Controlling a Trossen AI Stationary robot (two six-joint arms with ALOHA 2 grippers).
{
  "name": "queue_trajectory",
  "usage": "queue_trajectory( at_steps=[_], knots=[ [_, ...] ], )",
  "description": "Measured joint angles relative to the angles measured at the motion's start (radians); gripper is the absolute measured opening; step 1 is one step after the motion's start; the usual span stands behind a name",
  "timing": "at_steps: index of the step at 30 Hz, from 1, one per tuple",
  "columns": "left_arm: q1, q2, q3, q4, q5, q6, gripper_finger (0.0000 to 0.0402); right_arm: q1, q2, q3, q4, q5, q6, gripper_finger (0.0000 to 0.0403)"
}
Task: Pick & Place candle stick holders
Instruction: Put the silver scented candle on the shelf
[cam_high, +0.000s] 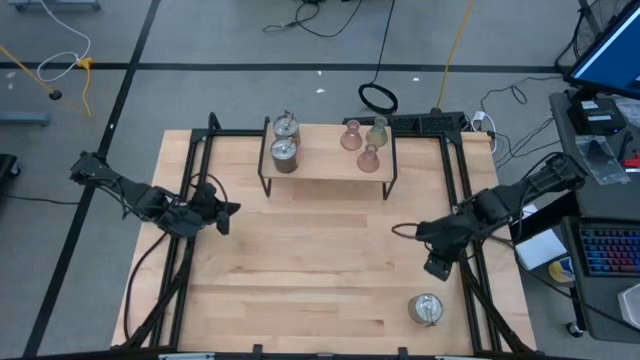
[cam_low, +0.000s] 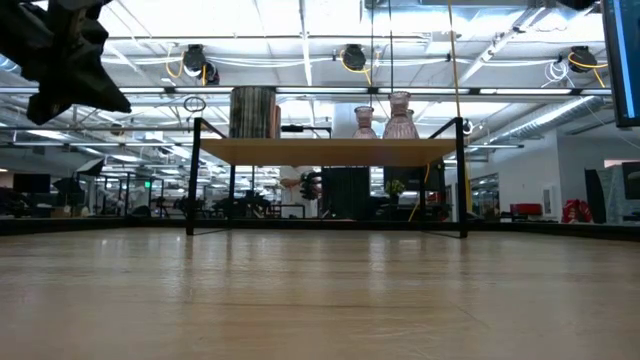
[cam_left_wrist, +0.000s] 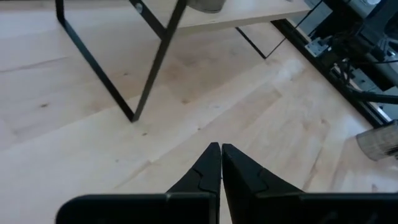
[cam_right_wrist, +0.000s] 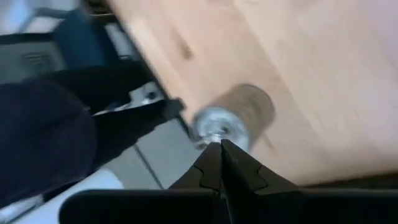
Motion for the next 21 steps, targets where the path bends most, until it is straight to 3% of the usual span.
queue_trajectory(
  at_steps=[9,21],
  knots=[
    [0.0,-0.073,0.0,-0.032,-0.002,0.078,0.0011,0.111,0.021,0.0,-0.027,0.042,0.193,0.0],
    [0.0,-0.083,0.0,-0.08,-0.003,0.076,0.001,0.37,0.054,0.0,0.067,0.348,0.371,0.0]
  ],
)
